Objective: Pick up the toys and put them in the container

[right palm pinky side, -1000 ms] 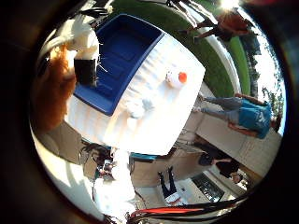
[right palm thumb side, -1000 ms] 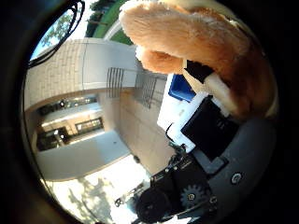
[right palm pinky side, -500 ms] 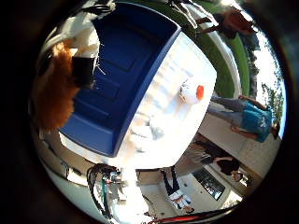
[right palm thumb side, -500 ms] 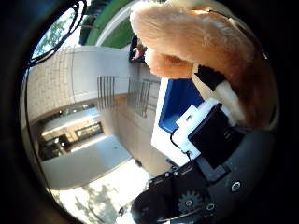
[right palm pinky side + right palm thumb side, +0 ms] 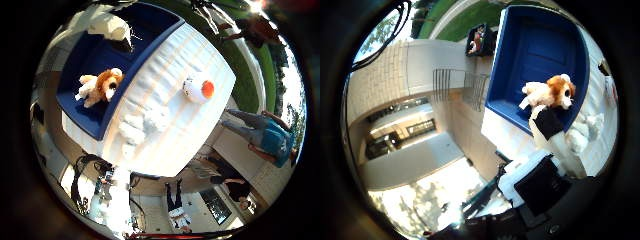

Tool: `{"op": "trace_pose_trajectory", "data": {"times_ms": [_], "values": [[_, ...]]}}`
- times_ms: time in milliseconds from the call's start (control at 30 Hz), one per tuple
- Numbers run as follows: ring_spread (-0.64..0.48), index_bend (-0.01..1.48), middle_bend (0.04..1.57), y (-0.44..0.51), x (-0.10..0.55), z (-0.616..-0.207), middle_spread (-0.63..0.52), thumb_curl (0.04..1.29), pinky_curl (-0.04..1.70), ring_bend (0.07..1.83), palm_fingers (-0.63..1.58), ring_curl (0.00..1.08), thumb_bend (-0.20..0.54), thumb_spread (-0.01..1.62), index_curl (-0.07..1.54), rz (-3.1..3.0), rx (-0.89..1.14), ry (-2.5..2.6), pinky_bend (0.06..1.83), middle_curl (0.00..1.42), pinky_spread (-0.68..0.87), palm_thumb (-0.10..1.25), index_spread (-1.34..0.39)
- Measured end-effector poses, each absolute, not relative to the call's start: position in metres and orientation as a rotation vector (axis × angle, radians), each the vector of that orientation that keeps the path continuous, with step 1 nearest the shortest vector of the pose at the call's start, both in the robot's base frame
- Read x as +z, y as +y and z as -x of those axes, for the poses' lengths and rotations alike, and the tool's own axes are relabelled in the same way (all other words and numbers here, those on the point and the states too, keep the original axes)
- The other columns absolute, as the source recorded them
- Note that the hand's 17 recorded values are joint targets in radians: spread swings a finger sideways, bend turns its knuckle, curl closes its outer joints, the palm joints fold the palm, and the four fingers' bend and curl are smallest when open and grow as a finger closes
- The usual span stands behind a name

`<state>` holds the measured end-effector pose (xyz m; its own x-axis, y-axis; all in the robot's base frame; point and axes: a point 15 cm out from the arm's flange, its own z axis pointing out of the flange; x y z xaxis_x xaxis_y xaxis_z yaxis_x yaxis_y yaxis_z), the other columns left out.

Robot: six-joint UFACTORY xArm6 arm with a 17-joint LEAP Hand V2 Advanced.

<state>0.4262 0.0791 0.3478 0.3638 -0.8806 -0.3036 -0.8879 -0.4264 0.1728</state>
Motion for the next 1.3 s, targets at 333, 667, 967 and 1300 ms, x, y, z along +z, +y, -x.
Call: {"op": "trace_pose_trajectory", "data": {"times_ms": [333,667,967,1300], "values": [[0.28,0.17,0.17,-0.024,0.271,-0.415,0.06,0.48,0.37,0.43,-0.03,0.32,-0.025,1.14,0.29,2.586,0.522,1.877,0.64,0.32,0.46,0.82,-0.39],[0.26,0.18,0.17,-0.036,0.181,-0.402,0.05,0.48,0.32,0.39,0.0,0.32,-0.021,1.13,0.29,2.787,0.467,1.86,0.56,0.31,0.44,0.84,-0.32],[0.23,0.27,0.22,-0.026,0.145,-0.4,0.0,0.49,0.26,0.38,0.3,0.3,-0.02,1.11,0.32,2.879,0.512,1.804,0.45,0.32,0.41,0.89,-0.23],[0.07,0.14,0.86,-0.045,0.17,-0.384,-0.15,0.49,0.33,1.15,1.01,0.61,-0.023,1.09,0.26,2.885,0.459,1.828,0.63,0.64,0.37,0.92,-0.46]]}}
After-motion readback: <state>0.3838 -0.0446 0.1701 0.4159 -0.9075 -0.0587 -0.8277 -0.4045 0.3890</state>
